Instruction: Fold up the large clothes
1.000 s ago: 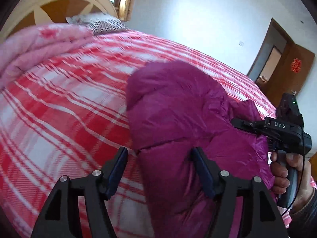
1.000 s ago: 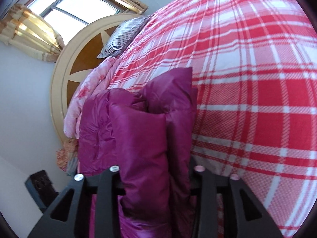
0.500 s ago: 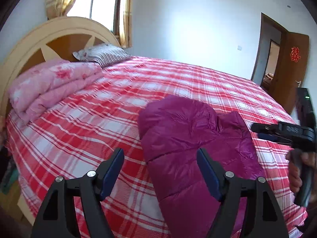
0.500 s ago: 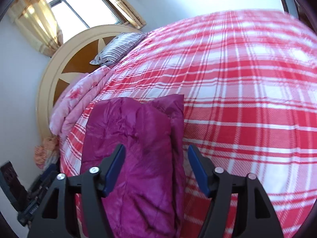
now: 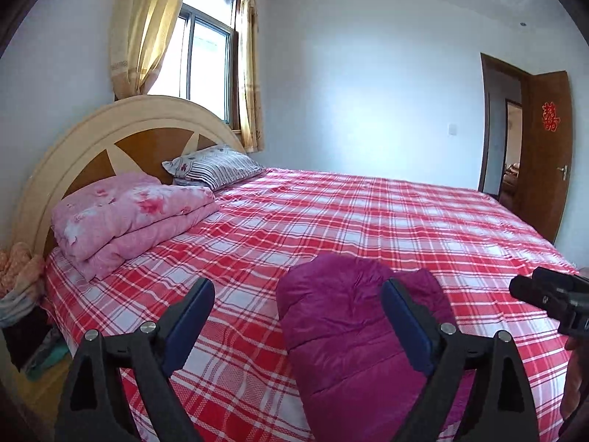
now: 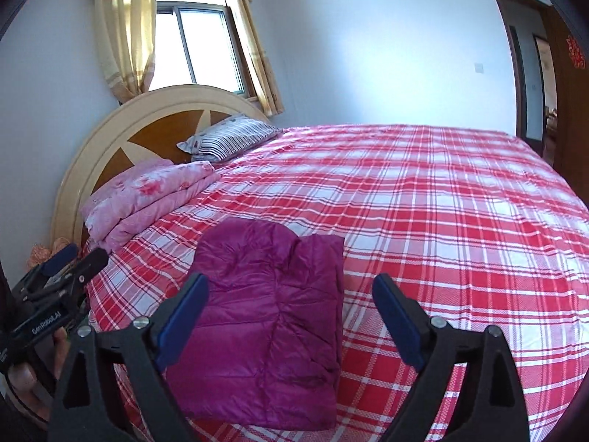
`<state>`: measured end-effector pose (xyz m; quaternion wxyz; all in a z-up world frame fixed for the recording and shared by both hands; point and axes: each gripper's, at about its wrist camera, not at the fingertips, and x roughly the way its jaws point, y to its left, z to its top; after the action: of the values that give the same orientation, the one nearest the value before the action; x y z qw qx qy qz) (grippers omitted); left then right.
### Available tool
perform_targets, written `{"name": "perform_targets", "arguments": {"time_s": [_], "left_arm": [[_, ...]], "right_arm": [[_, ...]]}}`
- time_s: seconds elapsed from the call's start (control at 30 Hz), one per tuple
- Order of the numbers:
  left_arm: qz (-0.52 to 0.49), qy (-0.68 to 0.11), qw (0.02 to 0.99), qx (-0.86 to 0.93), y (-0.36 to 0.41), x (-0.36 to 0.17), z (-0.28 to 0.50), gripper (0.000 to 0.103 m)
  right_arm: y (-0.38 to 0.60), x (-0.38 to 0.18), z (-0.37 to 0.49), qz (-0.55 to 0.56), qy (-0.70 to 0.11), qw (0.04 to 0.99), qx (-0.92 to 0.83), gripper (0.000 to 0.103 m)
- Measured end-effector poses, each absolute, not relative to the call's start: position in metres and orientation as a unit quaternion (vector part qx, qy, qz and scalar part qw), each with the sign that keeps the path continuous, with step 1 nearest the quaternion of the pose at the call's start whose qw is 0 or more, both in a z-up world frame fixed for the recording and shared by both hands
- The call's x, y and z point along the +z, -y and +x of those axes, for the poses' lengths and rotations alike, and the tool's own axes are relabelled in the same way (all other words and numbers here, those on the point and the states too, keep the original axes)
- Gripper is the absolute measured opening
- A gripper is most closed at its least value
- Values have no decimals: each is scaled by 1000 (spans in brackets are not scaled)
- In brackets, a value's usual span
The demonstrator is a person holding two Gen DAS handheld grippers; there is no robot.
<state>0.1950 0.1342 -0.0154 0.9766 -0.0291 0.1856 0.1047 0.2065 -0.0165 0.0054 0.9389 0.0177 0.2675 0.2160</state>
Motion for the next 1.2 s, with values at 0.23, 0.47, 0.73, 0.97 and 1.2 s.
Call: {"name": "perform_targets", "arguments": {"time_s": [0.23,0.47,0.73,0.97,1.2], "left_arm": [[-29,-171,980,99,-133,-8,188,93],[-35,-168,980,100,-138,-6,188,93],[-34,-169,980,97,-139,-7,186,93],[-32,-169,980,95,-136,-7,186,93],[-27,-172,980,93,-132,-9,187,93]], "right_arm": [[5,17,182,-19,-238,948,212,98],[-2,23,169,-43,-212,954,206,103],[-3,27,161,-45,-200,956,209,103],[-2,28,157,-51,-195,957,206,103],[1,28,158,-49,-196,958,205,103]]}}
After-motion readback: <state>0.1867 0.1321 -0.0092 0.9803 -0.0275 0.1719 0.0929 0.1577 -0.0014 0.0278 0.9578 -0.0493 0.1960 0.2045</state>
